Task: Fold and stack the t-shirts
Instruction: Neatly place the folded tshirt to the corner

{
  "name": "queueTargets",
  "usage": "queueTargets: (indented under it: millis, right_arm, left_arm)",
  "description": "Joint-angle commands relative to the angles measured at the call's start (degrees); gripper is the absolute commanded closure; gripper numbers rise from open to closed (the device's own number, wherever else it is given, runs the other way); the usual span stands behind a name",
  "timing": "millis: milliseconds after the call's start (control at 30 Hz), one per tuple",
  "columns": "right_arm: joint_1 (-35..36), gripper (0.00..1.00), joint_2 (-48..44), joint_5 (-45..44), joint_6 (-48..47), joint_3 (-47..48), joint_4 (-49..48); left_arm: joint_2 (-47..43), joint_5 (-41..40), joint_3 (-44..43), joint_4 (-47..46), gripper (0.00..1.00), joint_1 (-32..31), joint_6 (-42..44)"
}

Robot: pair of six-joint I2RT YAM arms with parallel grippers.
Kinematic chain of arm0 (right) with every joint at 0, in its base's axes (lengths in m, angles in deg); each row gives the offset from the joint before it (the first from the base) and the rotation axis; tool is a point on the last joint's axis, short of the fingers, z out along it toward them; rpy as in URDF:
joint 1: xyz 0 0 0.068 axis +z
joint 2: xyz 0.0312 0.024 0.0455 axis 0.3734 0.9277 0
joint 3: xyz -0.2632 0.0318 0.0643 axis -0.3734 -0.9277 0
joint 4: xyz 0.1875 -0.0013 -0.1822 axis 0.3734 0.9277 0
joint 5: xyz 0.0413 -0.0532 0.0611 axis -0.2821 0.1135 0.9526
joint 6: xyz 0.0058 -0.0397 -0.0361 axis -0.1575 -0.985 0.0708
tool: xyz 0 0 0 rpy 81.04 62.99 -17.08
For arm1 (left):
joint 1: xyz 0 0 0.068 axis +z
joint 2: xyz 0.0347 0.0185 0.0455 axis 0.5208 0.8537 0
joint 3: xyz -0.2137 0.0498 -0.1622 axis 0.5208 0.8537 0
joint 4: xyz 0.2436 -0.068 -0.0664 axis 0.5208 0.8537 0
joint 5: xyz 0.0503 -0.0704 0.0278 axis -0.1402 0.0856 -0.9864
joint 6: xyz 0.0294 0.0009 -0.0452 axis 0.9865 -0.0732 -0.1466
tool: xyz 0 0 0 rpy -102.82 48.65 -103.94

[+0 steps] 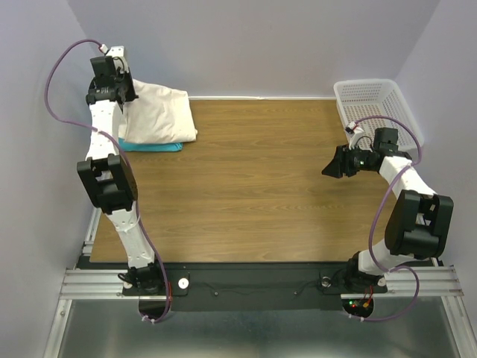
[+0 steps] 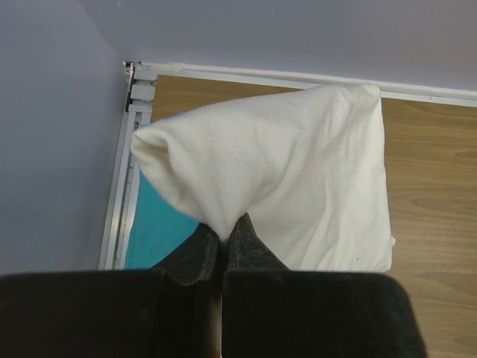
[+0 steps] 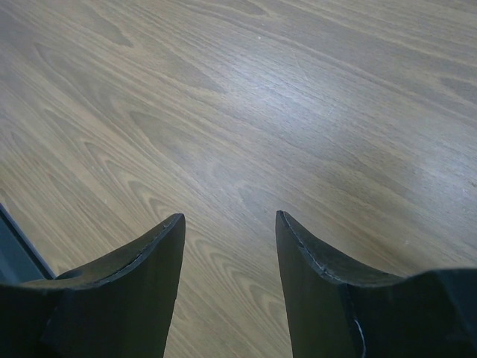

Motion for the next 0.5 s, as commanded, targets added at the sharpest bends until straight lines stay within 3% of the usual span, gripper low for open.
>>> queueTargets:
  millis: [0, 467]
  right_arm:
    - [-0.4, 0.43, 0.1, 1.5, 0.2, 0.1, -1.7]
    - [-0.4, 0.42, 0.1, 3.7, -0.2, -0.3, -1.4]
  left_arm:
    - [-0.4, -3.4, -4.7, -2.9, 1.00, 1.0, -0.4]
    - [5.2, -6.7, -6.5, -4.5, 1.00, 1.0, -1.4]
